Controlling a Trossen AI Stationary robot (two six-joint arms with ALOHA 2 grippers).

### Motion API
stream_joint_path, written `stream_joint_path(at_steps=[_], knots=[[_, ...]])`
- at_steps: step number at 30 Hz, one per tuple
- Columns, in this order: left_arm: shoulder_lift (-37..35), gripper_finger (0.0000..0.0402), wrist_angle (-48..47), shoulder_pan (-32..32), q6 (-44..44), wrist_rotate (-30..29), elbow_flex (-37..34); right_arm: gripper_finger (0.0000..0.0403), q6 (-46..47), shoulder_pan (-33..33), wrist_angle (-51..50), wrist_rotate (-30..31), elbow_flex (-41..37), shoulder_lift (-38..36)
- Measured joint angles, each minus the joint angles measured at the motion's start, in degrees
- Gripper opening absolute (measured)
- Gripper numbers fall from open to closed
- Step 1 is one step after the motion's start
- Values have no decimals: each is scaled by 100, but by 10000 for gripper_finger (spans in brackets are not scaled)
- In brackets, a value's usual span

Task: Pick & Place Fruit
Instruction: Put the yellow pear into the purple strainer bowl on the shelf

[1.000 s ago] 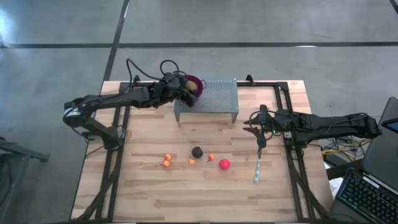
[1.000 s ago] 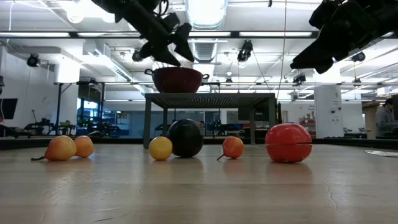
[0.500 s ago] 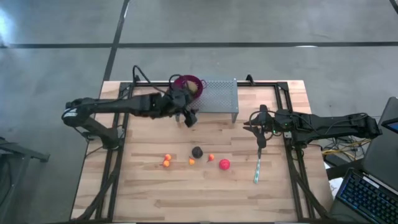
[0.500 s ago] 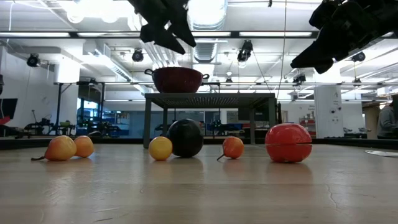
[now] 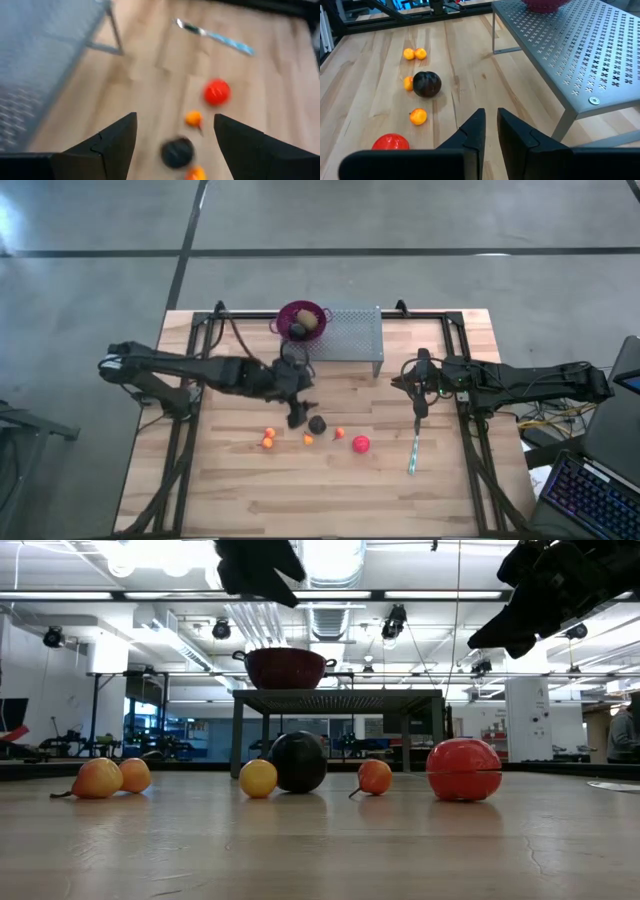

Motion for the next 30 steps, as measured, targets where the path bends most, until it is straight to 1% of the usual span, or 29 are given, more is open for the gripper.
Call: stream_joint_path(at_steps=[6, 11, 15, 18, 20, 23, 26, 30], knots=[[0, 268, -652, -631, -394, 63, -58, 54, 0, 0, 0, 1, 0, 0], [1, 268, -650, -1078, -768, 34, -294, 69, 0, -2, 0, 0, 0, 0], [18, 268, -446, -1335, -982, -298, -591, 82, 0, -2, 0, 0, 0, 0], [18, 268, -113, -1443, -1004, -523, -922, 91, 0, -1, 0, -1, 0, 0], [18, 268, 282, -1476, -882, -596, -1201, 97, 2, -1, 0, 0, 0, 0], [18, 268, 1050, -1497, -609, -609, -1697, 105, 1, 0, 0, 1, 0, 0], [18, 268, 1719, -1500, -529, -597, -2162, 112, 1, 0, 0, 1, 0, 0], [19, 268, 2212, -1519, -579, -594, -2601, 121, 0, 0, -2, 1, 0, 0]])
